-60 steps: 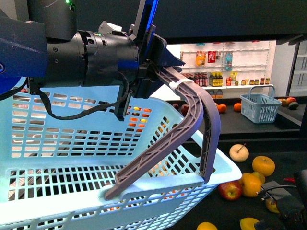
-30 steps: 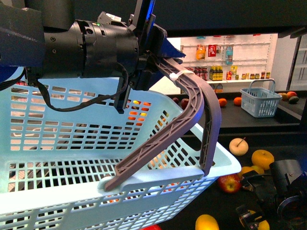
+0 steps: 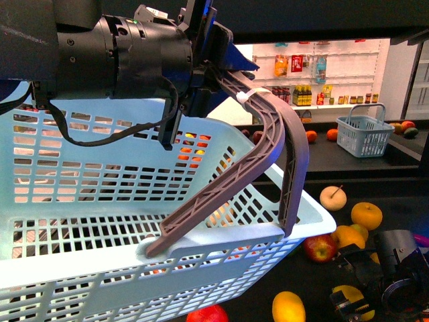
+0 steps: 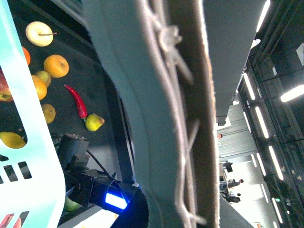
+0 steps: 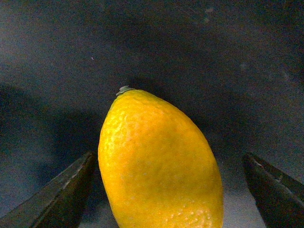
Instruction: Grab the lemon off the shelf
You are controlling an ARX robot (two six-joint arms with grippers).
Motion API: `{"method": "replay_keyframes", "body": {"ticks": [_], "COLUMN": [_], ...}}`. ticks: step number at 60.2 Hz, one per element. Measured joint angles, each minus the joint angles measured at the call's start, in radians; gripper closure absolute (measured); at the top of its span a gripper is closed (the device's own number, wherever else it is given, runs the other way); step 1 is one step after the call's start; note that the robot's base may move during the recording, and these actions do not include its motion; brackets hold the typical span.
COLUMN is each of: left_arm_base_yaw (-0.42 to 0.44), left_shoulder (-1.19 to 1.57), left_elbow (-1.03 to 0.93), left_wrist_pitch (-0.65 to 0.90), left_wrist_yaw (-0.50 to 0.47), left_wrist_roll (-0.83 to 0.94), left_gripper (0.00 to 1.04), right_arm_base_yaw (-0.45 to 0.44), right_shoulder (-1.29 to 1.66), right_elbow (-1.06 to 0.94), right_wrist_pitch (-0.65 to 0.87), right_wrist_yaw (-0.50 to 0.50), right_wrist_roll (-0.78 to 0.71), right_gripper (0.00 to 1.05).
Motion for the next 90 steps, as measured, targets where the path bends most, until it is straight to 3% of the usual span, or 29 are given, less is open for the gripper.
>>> {"method": "replay_keyframes", "body": {"ticks": [12,20,37,38,53,69,90], "left_arm_base_yaw": [0.0,0.0,0.0,0.0,0.0,0.0,0.0], "left_shoulder": [0.0,0.0,0.0,0.0,0.0,0.0,0.0], "left_elbow": [0.0,0.0,0.0,0.0,0.0,0.0,0.0], "left_wrist_pitch": [0.0,0.0,0.0,0.0,0.0,0.0,0.0], "left_wrist_yaw": [0.0,0.0,0.0,0.0,0.0,0.0,0.0], "left_wrist_roll": [0.0,0.0,0.0,0.0,0.0,0.0,0.0], "left_gripper": [0.98,0.98,0.98,0.98,0.98,0.98,0.98], "right_arm_base_yaw": [0.002,0.001,-0.024,-0.053,-0.047,0.051,0.212], "right_shoulder": [0.003,-0.001,-0.121,-0.349,-0.742,-1.027,-1.074], "right_elbow": [0.004,-0.008,-0.151,-0.292,-0.45,-0.562,-0.633], "right_wrist_pitch": [-0.012,-0.004,0.084,0.145,0.109,0.064,0.072], "right_wrist_yaw": [-0.002,0.001,0.026,-0.017,-0.15,-0.311,-0.333], "right_wrist_roll": [0.01,0.011,0.014,0.052,0.22,0.478,0.649], "right_gripper": [0.41,0.5,0.52,0.53,0.54,0.55,0.55]}}
